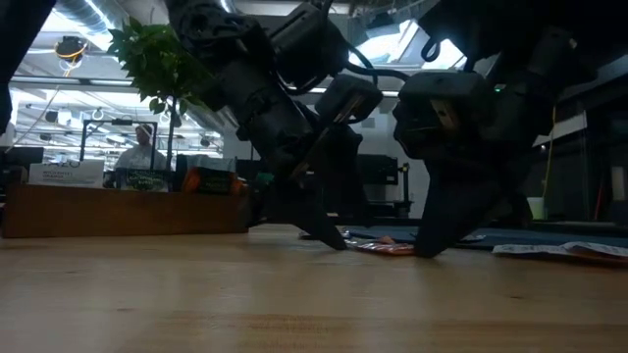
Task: Pick & Place Tea
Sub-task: Put the orange tea bag into the right section of the wooden organizer
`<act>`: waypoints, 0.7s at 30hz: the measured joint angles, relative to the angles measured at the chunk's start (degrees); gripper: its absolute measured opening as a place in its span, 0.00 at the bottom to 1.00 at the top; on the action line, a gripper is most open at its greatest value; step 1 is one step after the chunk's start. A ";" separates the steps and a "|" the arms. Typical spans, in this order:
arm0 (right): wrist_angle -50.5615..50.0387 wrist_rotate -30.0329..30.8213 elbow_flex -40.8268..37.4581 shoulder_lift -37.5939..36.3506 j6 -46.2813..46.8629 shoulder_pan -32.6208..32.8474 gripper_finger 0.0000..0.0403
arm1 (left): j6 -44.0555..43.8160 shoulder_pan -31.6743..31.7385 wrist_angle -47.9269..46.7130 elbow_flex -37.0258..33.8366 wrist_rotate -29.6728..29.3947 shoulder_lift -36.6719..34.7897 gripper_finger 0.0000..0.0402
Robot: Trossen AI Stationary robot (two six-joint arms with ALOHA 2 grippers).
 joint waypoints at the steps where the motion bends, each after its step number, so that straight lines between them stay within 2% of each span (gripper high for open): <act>1: -0.02 -0.24 0.00 -0.02 0.00 0.00 0.00 | 0.52 0.12 -0.06 0.00 0.33 0.00 0.42; 8: -0.38 -1.00 -0.05 -0.46 0.11 0.79 0.00 | 2.12 0.70 -0.70 -0.02 3.95 -0.17 0.42; 13: -6.98 4.58 -0.37 -4.11 1.64 3.50 0.00 | 2.26 -0.01 -2.88 -0.34 6.45 -1.82 0.42; 17: -12.06 9.91 -0.30 -7.98 0.82 4.78 0.00 | 4.80 -0.76 -3.56 -0.31 4.36 -4.79 0.42; 21: -12.01 10.06 -0.28 -8.79 -0.64 4.79 0.00 | 8.41 -0.71 -4.44 -0.20 0.71 -7.09 0.42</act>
